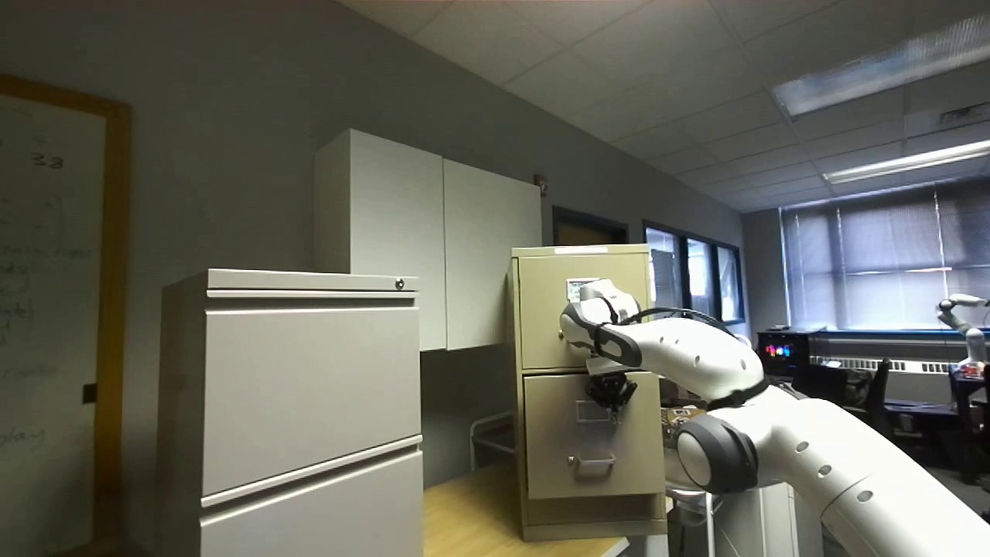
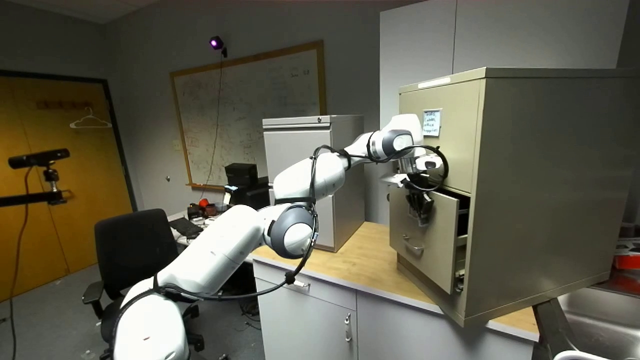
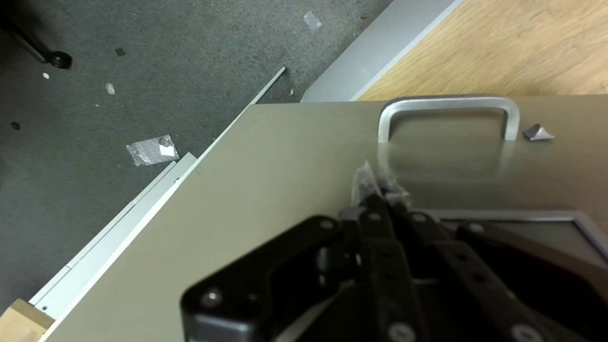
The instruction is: Close the bottom drawer of the cabinet at the right
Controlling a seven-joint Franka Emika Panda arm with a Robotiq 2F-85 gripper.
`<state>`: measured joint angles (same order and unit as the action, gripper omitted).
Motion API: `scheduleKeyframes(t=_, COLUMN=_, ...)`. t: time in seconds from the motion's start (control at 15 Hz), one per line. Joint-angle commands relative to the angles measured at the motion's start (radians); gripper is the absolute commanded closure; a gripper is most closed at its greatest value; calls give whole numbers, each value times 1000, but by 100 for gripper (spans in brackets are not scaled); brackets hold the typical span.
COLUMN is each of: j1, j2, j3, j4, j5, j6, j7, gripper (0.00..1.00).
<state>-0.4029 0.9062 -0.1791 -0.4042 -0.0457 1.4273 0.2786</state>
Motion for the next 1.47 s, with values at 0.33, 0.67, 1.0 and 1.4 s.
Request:
scheduleKeyframes(t=0.33, j1=-89, j2=25, j3=105, j4=72, j5=131, j6=-45, j7=-211, gripper=100)
scheduleKeyframes(t=0.67, j1=-62, j2=-51, j3=113, j4=-21, j5=134, j6=41, j7=-254, gripper=100)
scheduleKeyframes(t=1.0, j1=9, j2=-13, j3=59, j4=38, j5=63, j6=144, j7=-148, gripper=100)
scheduleKeyframes(t=1.4, j1=43, j2=28, j3=41, j4=88, j5=22, j6=137, j7=5, gripper=100)
